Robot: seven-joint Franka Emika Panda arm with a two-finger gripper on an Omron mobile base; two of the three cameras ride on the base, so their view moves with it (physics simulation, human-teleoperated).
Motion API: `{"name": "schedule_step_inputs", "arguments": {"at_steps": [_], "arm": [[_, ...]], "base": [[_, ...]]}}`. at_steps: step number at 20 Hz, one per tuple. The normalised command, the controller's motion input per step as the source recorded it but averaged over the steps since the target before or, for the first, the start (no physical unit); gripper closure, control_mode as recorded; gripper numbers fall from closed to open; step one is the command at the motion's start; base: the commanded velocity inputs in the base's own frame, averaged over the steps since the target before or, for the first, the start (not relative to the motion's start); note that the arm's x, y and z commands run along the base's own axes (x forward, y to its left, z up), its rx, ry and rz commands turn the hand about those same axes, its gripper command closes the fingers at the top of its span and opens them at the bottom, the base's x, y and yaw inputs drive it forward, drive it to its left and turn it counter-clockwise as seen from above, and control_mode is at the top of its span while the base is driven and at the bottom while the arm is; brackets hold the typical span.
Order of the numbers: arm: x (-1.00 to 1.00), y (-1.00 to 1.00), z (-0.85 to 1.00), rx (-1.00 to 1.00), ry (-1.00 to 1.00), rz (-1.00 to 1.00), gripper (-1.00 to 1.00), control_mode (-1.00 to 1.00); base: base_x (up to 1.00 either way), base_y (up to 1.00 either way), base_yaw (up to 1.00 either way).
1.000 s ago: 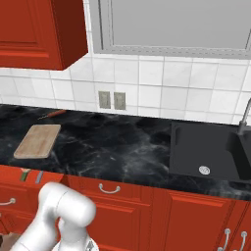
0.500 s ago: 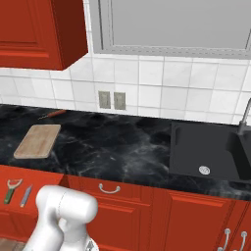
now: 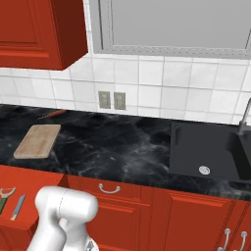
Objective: Open the drawer on the left and place the cutting tools on the cutting board.
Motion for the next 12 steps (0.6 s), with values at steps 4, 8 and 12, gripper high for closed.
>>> {"name": "schedule_step_inputs", "arguments": {"at_steps": [4, 8, 12], "arm": [[-0.99, -0.18, 0.00, 0.00, 0.00, 0.04, -1.00, -1.00], [-1.00, -0.06, 0.08, 0.02, 0.00, 0.00, -1.00, -1.00], [-1.00, -0.21, 0.40, 0.09, -0.01, 0.00, -1.00, -1.00]], "base": [[0.00, 0.00, 0.00], [0.00, 0.00, 0.00], [0.00, 0.00, 0.00]]}}
